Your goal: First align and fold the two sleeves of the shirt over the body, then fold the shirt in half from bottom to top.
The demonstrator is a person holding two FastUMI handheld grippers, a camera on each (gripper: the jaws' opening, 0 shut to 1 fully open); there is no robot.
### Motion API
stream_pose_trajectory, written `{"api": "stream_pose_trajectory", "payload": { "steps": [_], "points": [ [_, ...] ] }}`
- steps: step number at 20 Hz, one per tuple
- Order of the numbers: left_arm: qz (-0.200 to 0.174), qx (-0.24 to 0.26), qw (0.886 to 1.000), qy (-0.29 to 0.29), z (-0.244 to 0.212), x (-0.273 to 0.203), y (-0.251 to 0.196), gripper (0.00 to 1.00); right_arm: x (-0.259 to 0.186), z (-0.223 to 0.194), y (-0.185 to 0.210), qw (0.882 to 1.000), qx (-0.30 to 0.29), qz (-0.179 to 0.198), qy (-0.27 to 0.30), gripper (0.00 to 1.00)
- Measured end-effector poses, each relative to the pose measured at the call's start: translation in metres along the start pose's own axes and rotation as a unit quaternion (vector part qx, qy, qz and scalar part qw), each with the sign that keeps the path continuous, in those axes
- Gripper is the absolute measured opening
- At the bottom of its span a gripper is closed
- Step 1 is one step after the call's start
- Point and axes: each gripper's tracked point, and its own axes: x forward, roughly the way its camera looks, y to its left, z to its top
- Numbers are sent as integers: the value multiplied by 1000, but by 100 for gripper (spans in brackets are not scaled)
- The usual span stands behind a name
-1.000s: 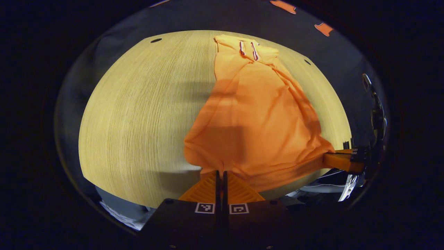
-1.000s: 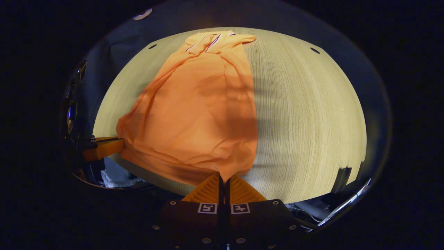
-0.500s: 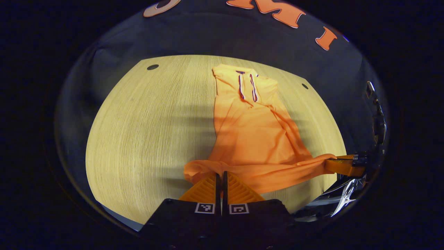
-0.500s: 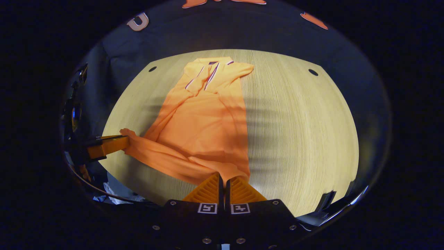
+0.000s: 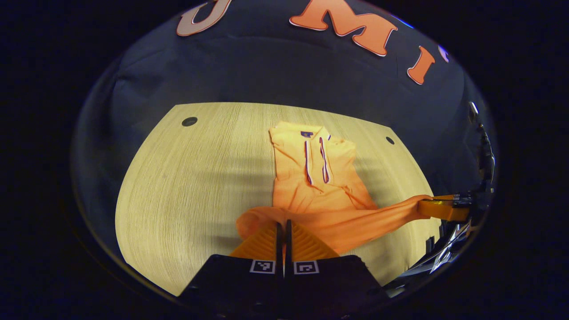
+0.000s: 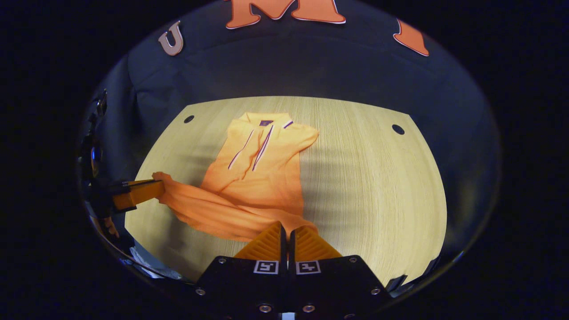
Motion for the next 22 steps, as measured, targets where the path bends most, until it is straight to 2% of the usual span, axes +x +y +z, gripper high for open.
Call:
{"api": "stream_pose_trajectory", "payload": {
  "steps": [7, 13, 22],
  "points": [
    [6, 12, 999, -33, 68, 37, 9, 1, 19, 45, -9, 999, 1, -11, -42, 0],
    [23, 19, 998, -59, 117, 75, 24, 0, 32, 68, -12, 998, 2, -17, -56, 0],
    [30, 10, 997, -65, 151, 139, 41, 1, 118, 106, -29, 997, 49, -34, -53, 0]
  ]
}}
